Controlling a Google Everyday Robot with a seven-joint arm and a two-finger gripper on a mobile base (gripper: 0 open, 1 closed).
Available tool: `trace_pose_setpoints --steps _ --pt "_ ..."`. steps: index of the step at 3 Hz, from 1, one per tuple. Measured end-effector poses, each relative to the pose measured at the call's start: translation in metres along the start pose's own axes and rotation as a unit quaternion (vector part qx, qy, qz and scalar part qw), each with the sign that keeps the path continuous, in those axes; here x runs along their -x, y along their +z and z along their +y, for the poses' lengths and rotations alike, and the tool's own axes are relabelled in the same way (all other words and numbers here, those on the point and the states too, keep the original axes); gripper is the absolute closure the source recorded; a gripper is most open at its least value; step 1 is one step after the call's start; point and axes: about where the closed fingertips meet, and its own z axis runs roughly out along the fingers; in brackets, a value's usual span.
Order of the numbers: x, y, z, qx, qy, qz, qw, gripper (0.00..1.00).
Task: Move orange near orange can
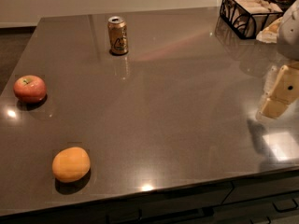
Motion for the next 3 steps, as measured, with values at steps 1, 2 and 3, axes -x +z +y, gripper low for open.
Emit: trace_pose_setpoints --steps 1,2,3 --pt "0.000 0.000 0.000 0.000 0.000 0.000 1.0000 0.00" --pt "0.008 0.002 0.000 0.003 -0.004 -0.011 0.9999 0.00" --pt "0.060 0.020 0.008 0.035 -0.031 -0.081 0.9956 0.00"
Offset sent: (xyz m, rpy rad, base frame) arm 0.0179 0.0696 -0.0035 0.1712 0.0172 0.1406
